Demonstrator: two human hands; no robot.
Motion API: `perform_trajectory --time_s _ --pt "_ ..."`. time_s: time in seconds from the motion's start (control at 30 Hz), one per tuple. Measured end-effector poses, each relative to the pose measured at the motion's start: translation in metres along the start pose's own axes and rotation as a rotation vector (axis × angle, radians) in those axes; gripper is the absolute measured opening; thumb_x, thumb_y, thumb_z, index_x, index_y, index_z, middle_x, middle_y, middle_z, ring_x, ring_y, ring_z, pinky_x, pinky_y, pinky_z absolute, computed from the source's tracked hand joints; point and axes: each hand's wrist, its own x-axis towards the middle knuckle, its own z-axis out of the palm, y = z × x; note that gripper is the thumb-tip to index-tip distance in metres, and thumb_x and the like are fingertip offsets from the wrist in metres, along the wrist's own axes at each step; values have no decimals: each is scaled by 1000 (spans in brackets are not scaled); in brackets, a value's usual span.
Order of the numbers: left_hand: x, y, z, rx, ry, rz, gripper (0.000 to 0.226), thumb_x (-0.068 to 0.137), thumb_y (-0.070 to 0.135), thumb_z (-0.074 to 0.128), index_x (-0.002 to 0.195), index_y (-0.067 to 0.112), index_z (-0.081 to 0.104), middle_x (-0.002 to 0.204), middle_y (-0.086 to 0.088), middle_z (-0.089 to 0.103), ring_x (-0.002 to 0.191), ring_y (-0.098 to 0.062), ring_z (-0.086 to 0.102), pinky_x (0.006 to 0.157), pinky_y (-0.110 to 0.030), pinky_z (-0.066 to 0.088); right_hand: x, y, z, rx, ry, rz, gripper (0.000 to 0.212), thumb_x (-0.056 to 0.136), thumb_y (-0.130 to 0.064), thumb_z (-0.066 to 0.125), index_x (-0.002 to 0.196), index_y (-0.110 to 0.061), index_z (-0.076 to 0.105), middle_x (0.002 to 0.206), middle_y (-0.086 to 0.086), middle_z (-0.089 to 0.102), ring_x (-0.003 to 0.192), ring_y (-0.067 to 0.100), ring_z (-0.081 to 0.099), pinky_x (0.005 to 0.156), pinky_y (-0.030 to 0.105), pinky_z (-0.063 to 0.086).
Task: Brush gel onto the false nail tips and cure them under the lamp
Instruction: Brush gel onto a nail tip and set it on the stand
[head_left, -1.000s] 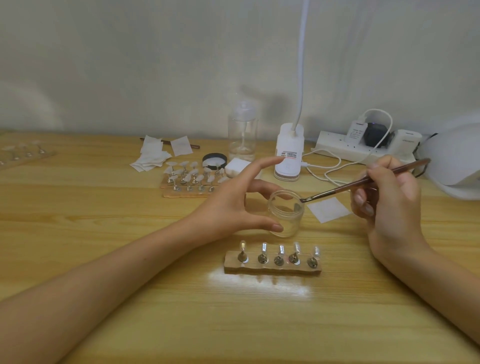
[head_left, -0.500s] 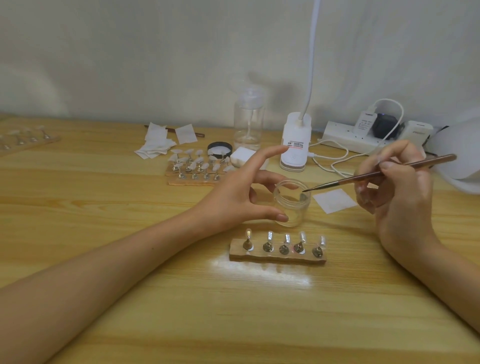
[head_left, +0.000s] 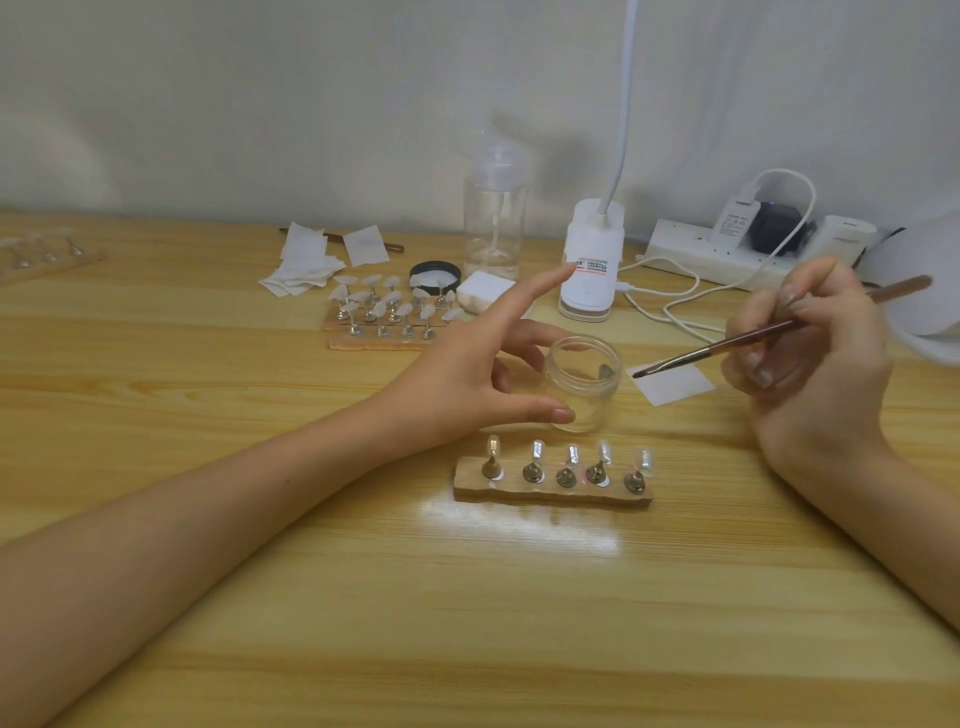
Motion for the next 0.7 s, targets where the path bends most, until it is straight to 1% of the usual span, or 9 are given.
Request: perform_trajectory --time_s 0.13,0.2,0.27,0.33,0.43,0.53,0.57,0.63,0.7 --pt "-5 -1 -8 57 -79 -7 107 80 19 83 159 39 12 130 15 66 110 -2 65 85 -17 53 2 0 2 91 28 104 19 86 -10 28 73 -20 38 48 -2 40 45 14 22 40 18 23" --pt "-11 0 -13 -23 -40 -7 85 90 19 71 156 35 21 128 10 68 107 -5 69 91 -25 56 3 0 3 138 28 166 26 91 -9 24 73 -20 40 47 -2 37 43 12 21 37 17 22" --pt "-19 3 -17 -95 26 1 51 100 18 57 146 27 37 116 6 73 100 -11 73 83 -29 58 5 1 3 152 28 208 28 93 -9 24 74 -20 41 47 -2 36 41 10 20 35 17 21" --pt "-24 8 -18 -120 84 25 21 106 28 49 126 22 49 99 3 75 91 -15 74 70 -28 57 6 1 3 153 28 228 27 94 -11 26 74 -20 42 48 -2 36 40 9 21 35 17 18" --pt "-28 17 -15 -77 63 87 35 93 48 44 108 17 50 88 1 72 84 -16 70 64 -28 51 7 2 2 170 31 247 27 95 -12 27 74 -19 43 48 -2 36 40 9 22 33 18 16" --pt "-33 21 -14 1 -128 109 48 77 52 62 111 25 44 98 5 69 94 -20 67 63 -43 51 8 2 2 184 39 257 27 95 -12 28 74 -19 43 48 -2 36 39 8 23 33 18 17" --pt "-34 21 -14 14 -191 112 56 73 52 71 113 27 42 102 7 67 98 -19 66 63 -40 52 8 3 2 186 42 261 27 95 -12 28 74 -19 43 48 -2 36 39 8 23 32 18 17" --pt "-36 22 -16 74 -283 134 69 69 46 86 118 29 41 109 12 62 103 -13 63 65 -23 51 8 3 1 190 49 271 27 95 -13 29 74 -18 44 48 -2 37 39 8 23 32 17 17" --pt "-37 24 -17 161 -341 149 68 74 40 87 120 33 38 112 16 58 102 -3 58 71 -9 44 8 3 0 199 60 283 26 95 -13 29 74 -18 44 48 -3 38 38 8 24 32 17 17"
